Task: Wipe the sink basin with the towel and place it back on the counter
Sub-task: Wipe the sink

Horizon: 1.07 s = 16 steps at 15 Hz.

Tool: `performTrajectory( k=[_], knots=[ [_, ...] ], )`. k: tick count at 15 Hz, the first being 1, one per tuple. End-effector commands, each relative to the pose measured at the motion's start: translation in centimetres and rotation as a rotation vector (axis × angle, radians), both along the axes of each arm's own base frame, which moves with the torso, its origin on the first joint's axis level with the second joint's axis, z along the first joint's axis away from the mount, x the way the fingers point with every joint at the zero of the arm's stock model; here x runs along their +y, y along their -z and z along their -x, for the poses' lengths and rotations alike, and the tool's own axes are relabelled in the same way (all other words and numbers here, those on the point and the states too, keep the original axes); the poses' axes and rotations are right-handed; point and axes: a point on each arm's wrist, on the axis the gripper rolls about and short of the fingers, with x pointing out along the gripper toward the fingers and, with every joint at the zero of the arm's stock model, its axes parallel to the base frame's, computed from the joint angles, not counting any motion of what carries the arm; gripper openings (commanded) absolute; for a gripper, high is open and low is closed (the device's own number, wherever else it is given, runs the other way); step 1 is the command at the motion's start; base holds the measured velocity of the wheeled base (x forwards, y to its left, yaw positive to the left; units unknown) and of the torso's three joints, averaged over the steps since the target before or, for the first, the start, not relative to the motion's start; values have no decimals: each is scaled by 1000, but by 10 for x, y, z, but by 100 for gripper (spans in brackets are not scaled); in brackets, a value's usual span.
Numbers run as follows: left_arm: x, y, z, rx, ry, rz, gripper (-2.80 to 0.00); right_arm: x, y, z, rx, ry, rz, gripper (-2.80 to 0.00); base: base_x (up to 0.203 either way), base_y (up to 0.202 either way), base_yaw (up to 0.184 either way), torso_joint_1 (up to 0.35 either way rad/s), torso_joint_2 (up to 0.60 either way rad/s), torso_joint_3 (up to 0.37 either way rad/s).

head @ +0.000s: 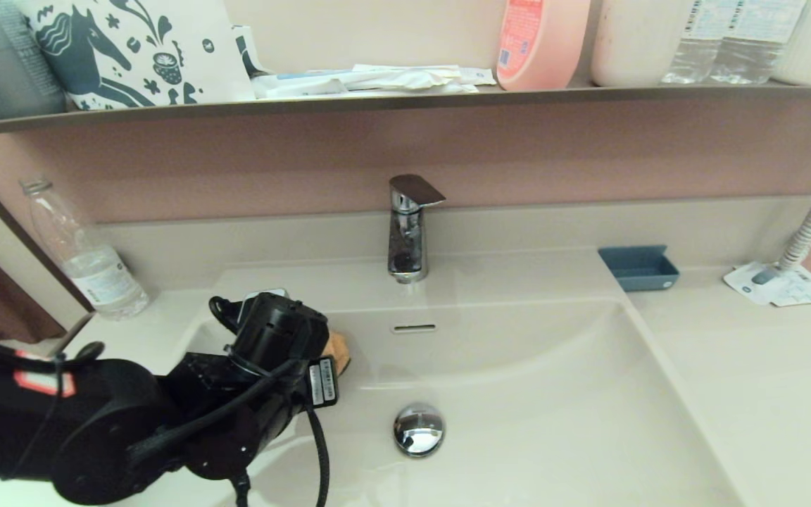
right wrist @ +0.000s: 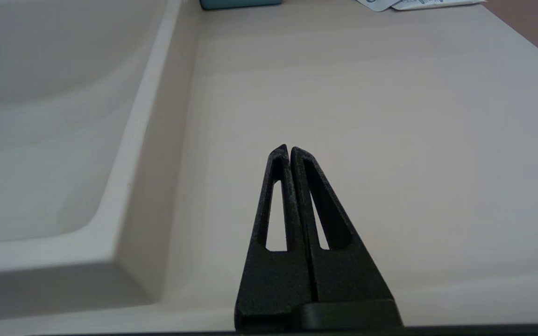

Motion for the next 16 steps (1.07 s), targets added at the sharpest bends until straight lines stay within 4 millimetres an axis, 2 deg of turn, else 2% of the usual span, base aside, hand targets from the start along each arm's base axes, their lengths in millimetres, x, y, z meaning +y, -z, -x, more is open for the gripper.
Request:
performTrajectory(
  k=[1, 4, 7, 10, 13, 16],
  knots=[
    [-14, 14, -6, 28, 18, -31, -280, 0, 0, 0, 0, -1, 0, -280, 0, 0, 0, 0, 0, 0],
    [-42, 21, -1, -2, 48, -75, -280, 0, 0, 0, 0, -1, 0, -280, 0, 0, 0, 0, 0, 0],
    [-69, 7, -6, -74, 58, -43, -280, 0, 0, 0, 0, -1, 0, -280, 0, 0, 0, 0, 0, 0],
    [-93, 13, -1, -87, 97, -58, -280, 0, 0, 0, 0, -1, 0, -280, 0, 0, 0, 0, 0, 0],
    [-97, 17, 1, -86, 103, -73, -280, 0, 0, 0, 0, 0, 0, -280, 0, 0, 0, 0, 0, 0],
    [-81, 20, -3, -69, 65, -95, -280, 0, 0, 0, 0, -1, 0, -280, 0, 0, 0, 0, 0, 0]
  ],
)
